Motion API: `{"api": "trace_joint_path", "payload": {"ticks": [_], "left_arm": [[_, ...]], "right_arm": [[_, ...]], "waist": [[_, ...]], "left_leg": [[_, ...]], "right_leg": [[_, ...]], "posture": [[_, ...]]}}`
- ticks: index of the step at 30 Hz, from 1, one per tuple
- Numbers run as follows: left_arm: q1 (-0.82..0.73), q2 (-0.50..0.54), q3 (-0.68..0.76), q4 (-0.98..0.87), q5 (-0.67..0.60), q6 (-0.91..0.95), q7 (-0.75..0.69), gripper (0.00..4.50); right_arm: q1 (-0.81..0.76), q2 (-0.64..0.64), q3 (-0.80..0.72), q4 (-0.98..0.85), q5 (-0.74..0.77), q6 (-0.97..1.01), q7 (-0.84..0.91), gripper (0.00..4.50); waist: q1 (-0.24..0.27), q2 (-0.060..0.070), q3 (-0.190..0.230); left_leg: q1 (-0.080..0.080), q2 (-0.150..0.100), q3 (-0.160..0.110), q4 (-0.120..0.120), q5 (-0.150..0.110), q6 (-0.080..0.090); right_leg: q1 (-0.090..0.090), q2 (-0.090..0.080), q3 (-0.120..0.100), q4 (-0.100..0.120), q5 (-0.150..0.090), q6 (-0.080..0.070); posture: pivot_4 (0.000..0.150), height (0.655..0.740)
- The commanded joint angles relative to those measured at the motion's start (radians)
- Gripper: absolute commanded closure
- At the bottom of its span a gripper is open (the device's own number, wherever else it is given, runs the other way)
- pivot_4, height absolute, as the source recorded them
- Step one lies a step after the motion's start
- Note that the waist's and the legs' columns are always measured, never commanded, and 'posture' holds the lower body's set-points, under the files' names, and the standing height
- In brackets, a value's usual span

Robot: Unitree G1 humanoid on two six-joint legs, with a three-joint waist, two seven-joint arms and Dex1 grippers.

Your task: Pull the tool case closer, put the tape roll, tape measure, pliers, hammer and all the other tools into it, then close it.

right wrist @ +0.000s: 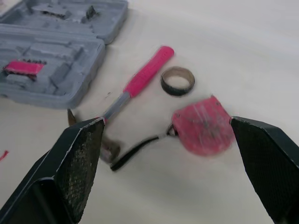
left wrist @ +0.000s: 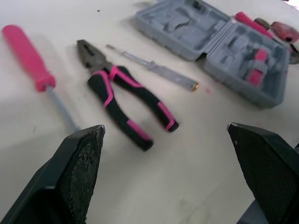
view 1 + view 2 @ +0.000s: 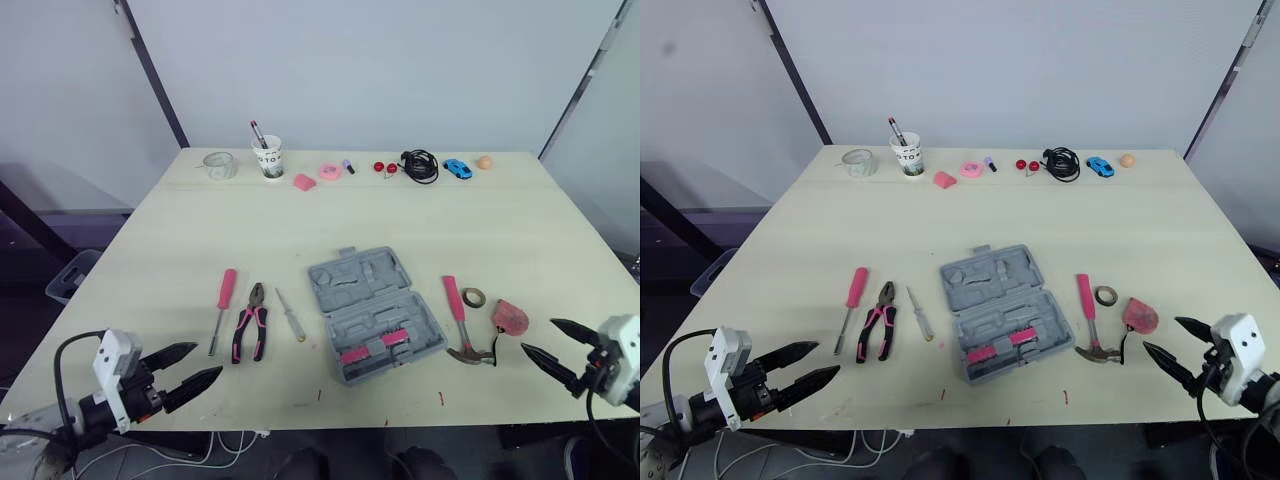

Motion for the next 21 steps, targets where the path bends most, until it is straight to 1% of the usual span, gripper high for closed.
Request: {"api": "trace_joint_path", "payload": {"ticks": [1, 5, 14, 15, 16, 19, 20, 21], "left_arm": [[-0.053, 0.019, -0.032, -0.069, -0.008, 0.042, 0.027, 0.02], [-0.110, 0.025, -0.084, -0.078, 0.012, 0.062, 0.035, 0.02], [-0.295, 0.016, -0.237, -0.017, 0.082, 0.067, 0.030, 0.02], [-0.311, 0.015, -0.254, -0.008, 0.088, 0.065, 0.024, 0.02], [-0.327, 0.012, -0.267, 0.002, 0.092, 0.065, 0.018, 0.02], [-0.388, 0.000, -0.326, 0.052, 0.118, 0.061, 0.002, 0.00], [-0.406, -0.005, -0.342, 0.068, 0.125, 0.061, -0.001, 0.00], [-0.422, -0.008, -0.358, 0.085, 0.136, 0.060, -0.005, 0.00]], "right_arm": [[-0.078, -0.034, 0.048, -0.041, -0.025, 0.059, -0.029, 0.00], [-0.183, -0.034, 0.113, -0.009, -0.046, 0.103, -0.041, 0.00], [-0.464, 0.001, 0.307, 0.179, -0.157, 0.120, -0.018, 0.00], [-0.490, 0.007, 0.324, 0.202, -0.173, 0.114, -0.018, 0.00], [-0.514, 0.013, 0.339, 0.225, -0.186, 0.107, -0.016, 0.00], [-0.606, 0.045, 0.394, 0.311, -0.225, 0.091, -0.009, 0.80], [-0.631, 0.056, 0.410, 0.337, -0.239, 0.082, -0.006, 1.26], [-0.654, 0.067, 0.424, 0.362, -0.251, 0.076, -0.004, 1.82]], "waist": [[0.000, 0.000, 0.000], [0.000, 0.000, 0.000], [0.000, 0.000, 0.001], [-0.001, 0.000, 0.002], [-0.001, 0.000, 0.002], [-0.001, 0.000, 0.002], [-0.001, 0.000, 0.002], [-0.001, 0.000, 0.002]], "left_leg": [[0.000, 0.000, 0.000, 0.001, 0.000, 0.000], [0.000, -0.001, 0.000, 0.001, 0.000, 0.000], [-0.001, -0.001, 0.000, 0.001, 0.000, 0.000], [-0.001, -0.001, 0.000, 0.002, 0.000, 0.000], [-0.001, -0.001, 0.000, 0.002, 0.000, 0.000], [-0.001, -0.001, 0.001, 0.002, 0.000, 0.000], [-0.001, -0.001, 0.001, 0.002, 0.000, 0.000], [-0.001, -0.001, 0.001, 0.002, 0.000, 0.000]], "right_leg": [[0.000, 0.000, 0.000, 0.001, 0.000, 0.000], [0.000, 0.001, 0.000, 0.001, 0.000, 0.000], [0.000, 0.002, 0.000, 0.002, 0.000, 0.000], [0.000, 0.002, 0.000, 0.002, 0.002, 0.004], [0.000, 0.003, 0.000, 0.002, 0.002, 0.004], [0.000, 0.002, 0.000, 0.002, 0.003, 0.004], [0.000, 0.003, 0.000, 0.002, 0.003, 0.004], [0.000, 0.003, 0.000, 0.002, 0.003, 0.004]], "posture": [[0.150, 0.7400], [0.150, 0.7400], [0.150, 0.7400], [0.150, 0.7400], [0.150, 0.7400], [0.150, 0.7400], [0.150, 0.7400], [0.150, 0.7400]]}}
